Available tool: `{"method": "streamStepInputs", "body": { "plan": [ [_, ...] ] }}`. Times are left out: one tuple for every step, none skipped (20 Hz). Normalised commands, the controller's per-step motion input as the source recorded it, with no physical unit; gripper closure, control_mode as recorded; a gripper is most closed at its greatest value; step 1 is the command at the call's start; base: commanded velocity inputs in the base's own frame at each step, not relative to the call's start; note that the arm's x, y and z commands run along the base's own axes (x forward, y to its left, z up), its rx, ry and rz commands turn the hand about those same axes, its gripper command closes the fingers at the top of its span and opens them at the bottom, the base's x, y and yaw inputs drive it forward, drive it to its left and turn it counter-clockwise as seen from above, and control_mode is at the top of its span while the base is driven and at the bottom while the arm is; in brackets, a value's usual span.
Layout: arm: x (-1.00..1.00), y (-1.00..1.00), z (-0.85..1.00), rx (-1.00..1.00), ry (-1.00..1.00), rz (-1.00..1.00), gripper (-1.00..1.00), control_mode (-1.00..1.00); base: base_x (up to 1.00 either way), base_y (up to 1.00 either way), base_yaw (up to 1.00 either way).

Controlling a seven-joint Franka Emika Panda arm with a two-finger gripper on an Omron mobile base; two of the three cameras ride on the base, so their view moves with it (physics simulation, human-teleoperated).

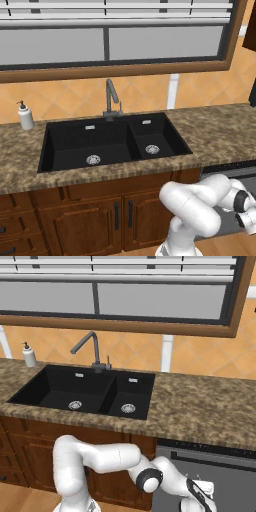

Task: Pick up the cup and bowl from the counter, place them in the dishwasher, and close the dishwasher door.

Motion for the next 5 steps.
{"method": "streamStepInputs", "body": {
  "plan": [
    [0.76,-0.31,-0.1,0.0,0.0,0.13,-1.0,-1.0,0.0,0.0,0.0],
    [0.74,-0.27,-0.11,0.0,0.0,0.13,-1.0,-1.0,0.0,0.0,0.0],
    [0.66,-0.2,-0.14,0.0,0.0,0.11,-1.0,-1.0,0.0,0.0,0.0],
    [0.46,-0.04,-0.19,0.0,0.0,0.08,-1.0,-1.0,0.0,0.0,0.0],
    [0.3,0.0,-0.27,0.0,0.0,0.04,-1.0,-1.0,0.0,0.0,0.0]
  ]
}}
